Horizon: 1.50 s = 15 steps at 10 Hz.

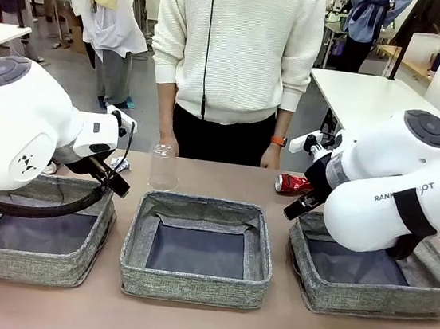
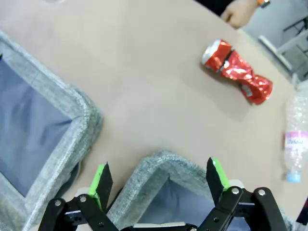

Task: Sort the waste into the appropriate baskets.
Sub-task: Pick up the waste item pointed out by the person.

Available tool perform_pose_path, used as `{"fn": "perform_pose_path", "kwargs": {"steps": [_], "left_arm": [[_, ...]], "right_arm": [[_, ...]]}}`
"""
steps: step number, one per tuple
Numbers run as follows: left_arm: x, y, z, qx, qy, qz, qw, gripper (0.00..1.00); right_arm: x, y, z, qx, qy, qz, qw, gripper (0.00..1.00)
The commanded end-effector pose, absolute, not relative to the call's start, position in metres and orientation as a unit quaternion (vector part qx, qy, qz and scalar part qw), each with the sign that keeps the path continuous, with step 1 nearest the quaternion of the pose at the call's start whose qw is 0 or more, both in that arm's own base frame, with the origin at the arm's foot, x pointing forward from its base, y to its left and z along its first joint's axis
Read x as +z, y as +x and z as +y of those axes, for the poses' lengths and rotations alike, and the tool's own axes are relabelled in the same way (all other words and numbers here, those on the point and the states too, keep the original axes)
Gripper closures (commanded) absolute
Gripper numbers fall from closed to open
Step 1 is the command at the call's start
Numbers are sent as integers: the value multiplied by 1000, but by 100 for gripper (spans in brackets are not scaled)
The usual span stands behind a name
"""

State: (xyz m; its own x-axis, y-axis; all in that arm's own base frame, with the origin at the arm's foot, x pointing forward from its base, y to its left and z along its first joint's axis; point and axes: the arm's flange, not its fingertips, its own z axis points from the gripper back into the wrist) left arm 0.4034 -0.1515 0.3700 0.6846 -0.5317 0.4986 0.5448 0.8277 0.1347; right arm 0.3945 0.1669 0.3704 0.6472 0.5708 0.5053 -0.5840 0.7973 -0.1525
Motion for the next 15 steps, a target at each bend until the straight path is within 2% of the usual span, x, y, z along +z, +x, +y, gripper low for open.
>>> {"fn": "perform_pose_path", "kwargs": {"steps": [1, 13, 14, 15], "left_arm": [[370, 403, -151, -293, -12, -268, 918, 0], [370, 403, -151, -293, -12, -268, 918, 0], [406, 390, -149, -315, -28, -253, 914, 0], [457, 364, -143, -310, -24, -256, 915, 0]], "right_arm": [[370, 395, 167, 318, 12, -274, 907, 0], [370, 394, 167, 318, 12, -274, 907, 0], [395, 380, 162, 340, -44, -265, 901, 0], [440, 363, 148, 357, -21, -295, 886, 0]]}}
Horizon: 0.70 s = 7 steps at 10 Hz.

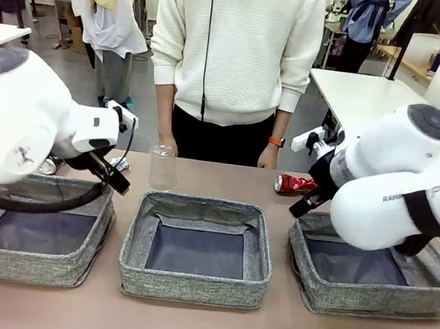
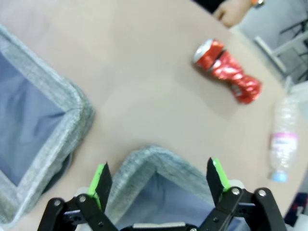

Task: Sort the waste into the appropriate baskets.
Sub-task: Pick up the waste item pointed out by the person.

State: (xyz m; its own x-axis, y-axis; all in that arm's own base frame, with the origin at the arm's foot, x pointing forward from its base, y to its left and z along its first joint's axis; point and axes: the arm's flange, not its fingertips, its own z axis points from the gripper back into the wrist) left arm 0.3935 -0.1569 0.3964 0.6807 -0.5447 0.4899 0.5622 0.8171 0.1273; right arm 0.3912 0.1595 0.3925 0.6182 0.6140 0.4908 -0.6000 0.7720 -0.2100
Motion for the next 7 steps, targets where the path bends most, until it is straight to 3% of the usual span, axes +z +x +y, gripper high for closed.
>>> {"fn": "perform_pose_path", "kwargs": {"steps": [1, 2, 3, 4, 5, 6, 7], "left_arm": [[509, 318, -136, -331, -15, -318, 888, 0], [547, 258, -130, -343, 14, -384, 857, 0], [550, 224, -129, -342, 38, -386, 856, 0], [537, 222, -126, -320, 34, -369, 872, 0], [565, 308, -156, -338, 16, -367, 867, 0], [597, 269, -151, -338, 28, -382, 860, 0], [588, 279, -149, -351, -28, -369, 860, 0]], "right_arm": [[498, 329, 116, 356, -23, -331, 874, 0], [524, 299, 92, 356, -10, -353, 865, 0], [534, 269, 71, 337, 0, -374, 864, 0], [526, 257, 65, 319, -1, -361, 876, 0], [539, 337, 112, 333, -14, -361, 871, 0], [571, 311, 90, 321, -6, -373, 871, 0], [566, 315, 91, 326, 18, -357, 875, 0]]}}
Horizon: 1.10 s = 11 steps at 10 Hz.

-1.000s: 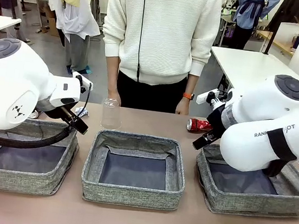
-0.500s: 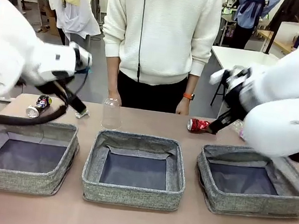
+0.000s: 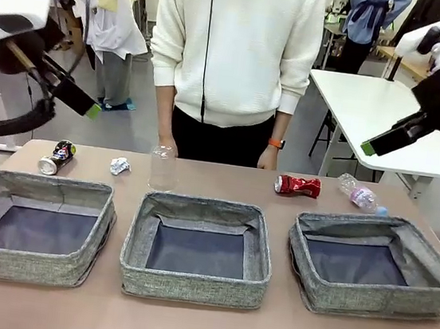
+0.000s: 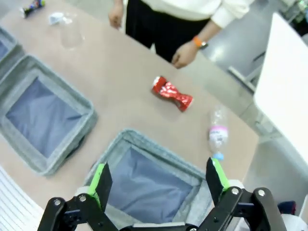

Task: Sort the waste into the appropriate baskets.
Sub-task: Pick up the waste item pointed out by the person.

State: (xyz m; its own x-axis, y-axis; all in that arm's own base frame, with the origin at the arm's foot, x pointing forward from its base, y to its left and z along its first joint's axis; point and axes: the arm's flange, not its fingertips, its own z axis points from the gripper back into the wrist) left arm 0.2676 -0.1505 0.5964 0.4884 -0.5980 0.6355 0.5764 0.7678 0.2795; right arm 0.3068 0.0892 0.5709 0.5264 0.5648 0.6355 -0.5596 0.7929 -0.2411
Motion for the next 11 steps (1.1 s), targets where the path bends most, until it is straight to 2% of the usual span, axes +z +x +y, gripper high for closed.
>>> {"fn": "perform_pose_path", "kwargs": {"steps": [1, 2, 3, 4, 5, 7, 9, 10, 11], "left_arm": [[582, 286, -124, -357, -125, -340, 861, 0], [575, 288, -81, -342, -229, -313, 856, 0], [557, 292, -31, -319, -338, -281, 840, 0], [531, 291, 24, -260, -420, -274, 825, 0], [505, 284, 56, -194, -467, -291, 812, 0], [460, 266, 93, -94, -511, -312, 796, 0], [420, 255, 122, 14, -549, -322, 771, 0], [414, 260, 114, 26, -531, -281, 799, 0], [468, 289, 176, -39, -541, -313, 780, 0]], "right_arm": [[570, 320, 75, 328, 106, -318, 883, 0], [578, 328, 45, 315, 260, -264, 874, 0], [583, 343, 8, 208, 361, -167, 894, 0], [573, 355, -34, 159, 460, -146, 861, 0], [552, 368, -81, 92, 530, -134, 832, 0], [507, 381, -146, -9, 601, -120, 790, 0], [475, 378, -190, -95, 653, -146, 737, 0], [471, 379, -194, -127, 642, -172, 736, 0], [478, 357, -188, 53, 577, -162, 799, 0]]}}
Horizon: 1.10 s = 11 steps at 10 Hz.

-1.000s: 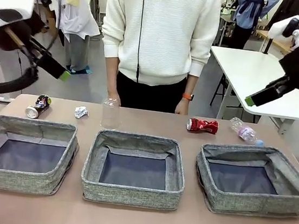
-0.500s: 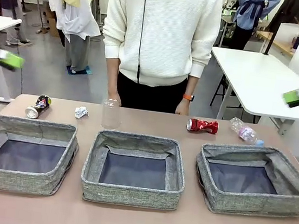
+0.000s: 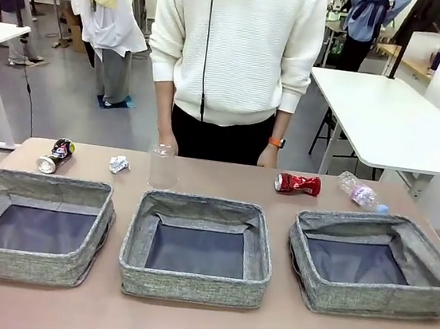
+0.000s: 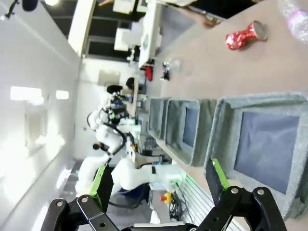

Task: Sort the waste into the appropriate baskets.
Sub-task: Pick up the waste item pointed out by the person.

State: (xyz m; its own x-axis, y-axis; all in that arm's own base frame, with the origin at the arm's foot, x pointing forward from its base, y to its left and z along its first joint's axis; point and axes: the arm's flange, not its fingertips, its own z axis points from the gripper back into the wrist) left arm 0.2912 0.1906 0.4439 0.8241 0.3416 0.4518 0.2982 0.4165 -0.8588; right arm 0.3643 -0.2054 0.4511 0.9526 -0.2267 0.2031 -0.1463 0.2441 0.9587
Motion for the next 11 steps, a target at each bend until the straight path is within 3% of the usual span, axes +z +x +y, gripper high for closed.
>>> {"fn": "perform_pose_path", "kwargs": {"steps": [1, 11], "left_arm": [[468, 289, 176, -39, -541, -313, 780, 0], [468, 289, 176, -39, -541, -313, 780, 0]], "right_arm": [[478, 357, -188, 53, 577, -162, 799, 0], [478, 357, -188, 53, 577, -162, 799, 0]]}}
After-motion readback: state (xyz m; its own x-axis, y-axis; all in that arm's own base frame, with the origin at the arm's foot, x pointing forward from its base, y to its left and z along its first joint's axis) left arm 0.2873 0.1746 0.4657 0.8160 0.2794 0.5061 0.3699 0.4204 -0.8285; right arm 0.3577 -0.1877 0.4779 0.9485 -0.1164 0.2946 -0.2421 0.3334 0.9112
